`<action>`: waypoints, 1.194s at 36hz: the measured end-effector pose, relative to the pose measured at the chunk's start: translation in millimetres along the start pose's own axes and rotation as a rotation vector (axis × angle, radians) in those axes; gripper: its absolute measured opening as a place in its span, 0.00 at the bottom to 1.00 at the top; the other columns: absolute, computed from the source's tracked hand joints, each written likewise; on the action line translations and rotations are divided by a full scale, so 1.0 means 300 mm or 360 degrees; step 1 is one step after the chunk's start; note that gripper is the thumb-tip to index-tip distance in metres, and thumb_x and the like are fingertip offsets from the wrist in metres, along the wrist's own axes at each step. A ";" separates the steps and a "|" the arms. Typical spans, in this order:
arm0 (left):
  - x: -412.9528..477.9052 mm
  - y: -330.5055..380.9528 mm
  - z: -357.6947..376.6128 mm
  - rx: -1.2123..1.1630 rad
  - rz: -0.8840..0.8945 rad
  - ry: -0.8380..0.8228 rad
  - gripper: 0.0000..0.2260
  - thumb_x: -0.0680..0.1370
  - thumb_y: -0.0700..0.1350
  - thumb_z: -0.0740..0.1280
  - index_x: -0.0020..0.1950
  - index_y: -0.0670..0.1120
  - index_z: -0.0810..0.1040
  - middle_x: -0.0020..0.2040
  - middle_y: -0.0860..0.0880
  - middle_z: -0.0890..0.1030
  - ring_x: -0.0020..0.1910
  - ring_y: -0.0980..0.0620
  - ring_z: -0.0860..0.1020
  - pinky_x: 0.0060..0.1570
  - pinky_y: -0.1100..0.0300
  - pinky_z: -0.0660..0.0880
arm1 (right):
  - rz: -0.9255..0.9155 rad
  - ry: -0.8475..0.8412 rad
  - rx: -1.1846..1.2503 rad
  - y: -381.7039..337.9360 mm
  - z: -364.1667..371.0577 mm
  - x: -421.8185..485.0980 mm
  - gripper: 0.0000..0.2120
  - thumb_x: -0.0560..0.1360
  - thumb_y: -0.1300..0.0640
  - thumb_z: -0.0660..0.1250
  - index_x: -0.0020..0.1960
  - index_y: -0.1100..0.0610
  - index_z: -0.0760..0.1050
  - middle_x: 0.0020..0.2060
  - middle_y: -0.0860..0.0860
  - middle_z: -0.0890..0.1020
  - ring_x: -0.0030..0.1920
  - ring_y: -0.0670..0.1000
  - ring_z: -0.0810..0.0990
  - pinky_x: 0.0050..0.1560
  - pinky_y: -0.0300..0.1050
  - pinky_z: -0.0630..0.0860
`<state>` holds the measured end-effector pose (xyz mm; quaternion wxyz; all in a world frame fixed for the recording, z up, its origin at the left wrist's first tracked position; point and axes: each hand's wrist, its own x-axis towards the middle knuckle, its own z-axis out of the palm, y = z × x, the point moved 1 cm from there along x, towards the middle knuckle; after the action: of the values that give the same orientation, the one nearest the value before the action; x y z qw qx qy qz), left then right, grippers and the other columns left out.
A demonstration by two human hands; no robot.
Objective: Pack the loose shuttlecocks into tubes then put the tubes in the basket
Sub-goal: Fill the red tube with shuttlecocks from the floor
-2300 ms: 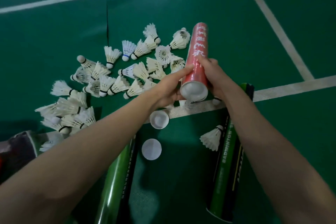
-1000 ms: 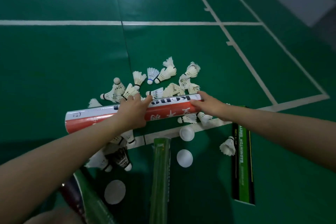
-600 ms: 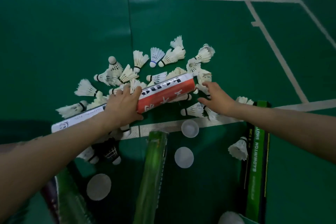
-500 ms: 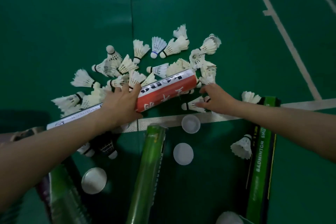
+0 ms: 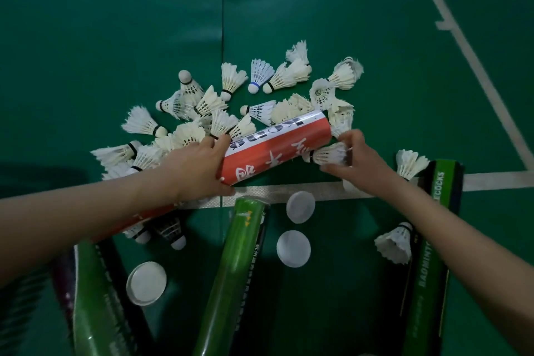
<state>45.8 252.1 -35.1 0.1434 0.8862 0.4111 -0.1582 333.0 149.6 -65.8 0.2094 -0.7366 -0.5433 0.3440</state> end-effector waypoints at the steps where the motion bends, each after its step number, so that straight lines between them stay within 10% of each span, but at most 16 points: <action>1: -0.018 -0.001 0.007 -0.0021 0.0004 0.0018 0.43 0.69 0.65 0.69 0.73 0.49 0.51 0.66 0.46 0.69 0.58 0.47 0.74 0.51 0.51 0.76 | 0.0000 0.0035 0.0085 -0.005 -0.005 -0.008 0.25 0.72 0.52 0.72 0.58 0.54 0.59 0.47 0.47 0.72 0.42 0.43 0.75 0.42 0.35 0.73; 9: -0.130 -0.036 0.043 -0.0315 -0.0049 0.0101 0.44 0.69 0.61 0.71 0.76 0.50 0.49 0.65 0.47 0.70 0.53 0.50 0.74 0.52 0.55 0.76 | 0.0316 0.0343 0.1032 -0.020 0.023 0.024 0.19 0.77 0.52 0.67 0.63 0.58 0.67 0.62 0.59 0.72 0.54 0.55 0.79 0.56 0.50 0.78; 18: -0.180 -0.094 0.053 -0.0261 -0.0196 0.0146 0.45 0.67 0.62 0.72 0.75 0.52 0.50 0.57 0.48 0.72 0.49 0.49 0.74 0.48 0.54 0.77 | 0.0190 0.0706 0.0961 -0.119 0.049 0.061 0.16 0.76 0.45 0.62 0.62 0.41 0.68 0.63 0.53 0.71 0.62 0.54 0.73 0.64 0.59 0.72; 24: -0.220 -0.097 0.078 -0.0211 -0.0169 0.0241 0.43 0.66 0.60 0.73 0.74 0.53 0.53 0.58 0.48 0.72 0.52 0.49 0.74 0.48 0.55 0.75 | 0.0050 0.0458 0.0932 -0.197 0.081 0.045 0.17 0.81 0.49 0.55 0.70 0.46 0.65 0.58 0.54 0.76 0.53 0.51 0.77 0.61 0.55 0.73; 32: -0.239 -0.072 0.110 -0.0247 -0.0201 0.0193 0.43 0.65 0.56 0.74 0.73 0.49 0.56 0.63 0.49 0.72 0.55 0.49 0.73 0.47 0.56 0.73 | 0.0004 -0.0074 0.1193 -0.198 0.200 -0.001 0.31 0.75 0.33 0.45 0.74 0.43 0.61 0.71 0.51 0.69 0.69 0.49 0.69 0.71 0.49 0.63; 37: -0.249 -0.081 0.134 -0.0245 -0.0248 0.0101 0.42 0.66 0.57 0.74 0.72 0.50 0.55 0.60 0.49 0.72 0.53 0.51 0.73 0.47 0.58 0.73 | 0.0309 0.0399 0.0758 -0.086 0.163 0.055 0.17 0.81 0.51 0.57 0.68 0.52 0.68 0.65 0.50 0.73 0.62 0.47 0.71 0.64 0.46 0.68; 43: -0.250 -0.095 0.149 -0.0338 -0.0298 0.0041 0.44 0.66 0.59 0.73 0.73 0.51 0.52 0.61 0.49 0.71 0.50 0.52 0.72 0.48 0.56 0.74 | 0.0001 0.0193 -0.0208 -0.015 0.181 0.156 0.28 0.76 0.64 0.66 0.73 0.53 0.64 0.68 0.54 0.69 0.69 0.55 0.65 0.70 0.51 0.63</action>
<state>-29.5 201.3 -49.4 0.2157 0.8258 0.5083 -0.1150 298.2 191.7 -112.5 0.1932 -0.7684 -0.5507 0.2626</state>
